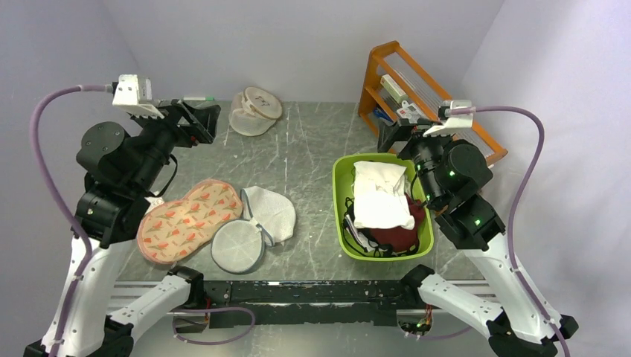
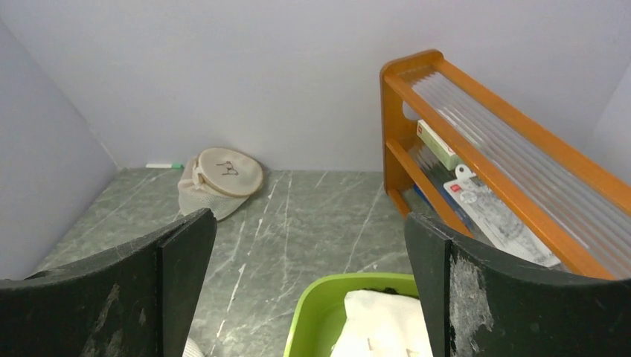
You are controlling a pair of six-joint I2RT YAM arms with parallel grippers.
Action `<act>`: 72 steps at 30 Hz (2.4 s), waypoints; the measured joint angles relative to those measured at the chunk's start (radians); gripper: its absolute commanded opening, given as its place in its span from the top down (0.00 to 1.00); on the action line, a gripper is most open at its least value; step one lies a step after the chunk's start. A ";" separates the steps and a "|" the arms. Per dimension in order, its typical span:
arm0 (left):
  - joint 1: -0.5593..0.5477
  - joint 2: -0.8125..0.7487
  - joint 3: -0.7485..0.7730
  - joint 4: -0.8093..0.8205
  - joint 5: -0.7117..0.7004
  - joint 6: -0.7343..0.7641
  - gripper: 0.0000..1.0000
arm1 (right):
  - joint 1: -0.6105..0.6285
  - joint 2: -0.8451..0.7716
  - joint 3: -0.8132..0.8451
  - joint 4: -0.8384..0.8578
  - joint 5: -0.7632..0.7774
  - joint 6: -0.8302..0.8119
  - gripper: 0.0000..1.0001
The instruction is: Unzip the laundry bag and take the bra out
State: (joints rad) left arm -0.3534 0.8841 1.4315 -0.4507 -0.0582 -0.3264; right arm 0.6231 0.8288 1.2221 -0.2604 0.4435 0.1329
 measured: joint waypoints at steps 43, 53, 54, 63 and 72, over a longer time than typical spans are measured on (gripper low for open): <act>0.307 0.122 -0.906 -0.004 0.418 -0.596 0.05 | -0.078 -0.325 -0.349 -0.034 -0.253 0.174 0.00; 0.450 0.470 -0.896 0.387 0.479 -0.764 0.05 | -0.079 -0.413 -0.349 -0.061 -0.241 0.178 0.00; 0.454 0.503 -0.890 0.439 0.487 -0.784 0.05 | -0.079 -0.415 -0.349 -0.061 -0.240 0.178 0.00; 0.469 0.908 -0.612 0.656 0.555 -0.898 0.05 | -0.080 -0.392 -0.333 -0.066 -0.222 0.176 0.00; 0.475 1.011 -0.186 0.490 0.557 -0.675 0.05 | -0.080 -0.412 -0.303 -0.097 -0.207 0.173 0.00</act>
State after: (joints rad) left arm 0.1219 1.8954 1.2457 0.0395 0.4992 -1.0012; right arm 0.5430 0.4164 0.9192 -0.3576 0.2363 0.3058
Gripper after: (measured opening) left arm 0.947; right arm 0.996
